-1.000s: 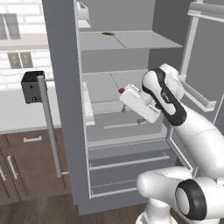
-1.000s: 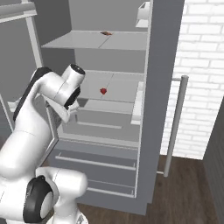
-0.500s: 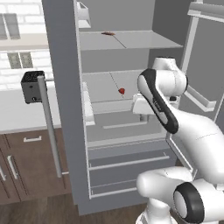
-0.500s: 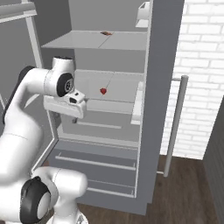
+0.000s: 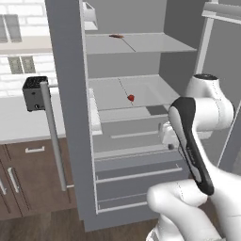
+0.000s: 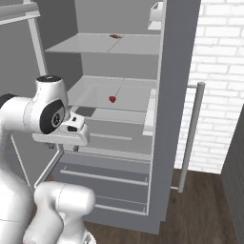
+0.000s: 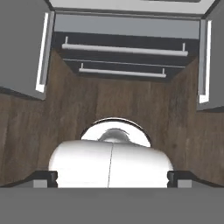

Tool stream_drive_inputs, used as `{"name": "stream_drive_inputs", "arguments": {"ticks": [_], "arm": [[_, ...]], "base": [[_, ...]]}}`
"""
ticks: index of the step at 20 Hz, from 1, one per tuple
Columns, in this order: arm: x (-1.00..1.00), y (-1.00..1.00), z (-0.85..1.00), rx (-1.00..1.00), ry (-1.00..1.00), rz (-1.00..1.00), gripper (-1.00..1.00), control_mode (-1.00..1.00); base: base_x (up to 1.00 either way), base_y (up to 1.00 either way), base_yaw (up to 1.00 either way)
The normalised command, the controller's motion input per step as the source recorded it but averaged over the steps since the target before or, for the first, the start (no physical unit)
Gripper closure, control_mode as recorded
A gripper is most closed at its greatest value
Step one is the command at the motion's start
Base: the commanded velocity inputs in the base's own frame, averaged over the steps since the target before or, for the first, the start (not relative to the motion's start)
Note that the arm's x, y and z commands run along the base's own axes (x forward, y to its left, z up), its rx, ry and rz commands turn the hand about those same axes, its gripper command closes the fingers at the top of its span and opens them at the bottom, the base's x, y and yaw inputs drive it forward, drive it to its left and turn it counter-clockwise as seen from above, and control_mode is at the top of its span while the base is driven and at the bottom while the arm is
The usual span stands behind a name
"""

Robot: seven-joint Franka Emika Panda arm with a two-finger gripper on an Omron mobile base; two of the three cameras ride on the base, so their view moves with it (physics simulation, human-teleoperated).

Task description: Take the strawberry from the fridge and place it on top of the pancake, located on the dining counter.

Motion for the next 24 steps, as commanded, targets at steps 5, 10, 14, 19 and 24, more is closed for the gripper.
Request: {"name": "stream_drive_inputs", "arguments": {"ticks": [5,10,14,19,24], "arm": [[-0.38,0.00,0.03,0.00,-0.19,0.12,-1.00,-1.00],[0.13,-0.04,0.02,0.01,-0.16,-0.05,-1.00,-1.00],[0.11,-0.03,0.00,0.00,0.04,-0.17,-1.00,-1.00],[0.00,0.00,-0.03,0.00,0.18,-0.19,-1.00,-1.00],[0.00,-0.01,-0.26,0.00,0.01,-0.03,-1.00,-1.00]], "base": [[0.00,0.00,0.00],[0.00,0.00,0.00],[0.00,0.00,0.00],[0.00,0.00,0.00],[0.00,0.00,0.00]]}}
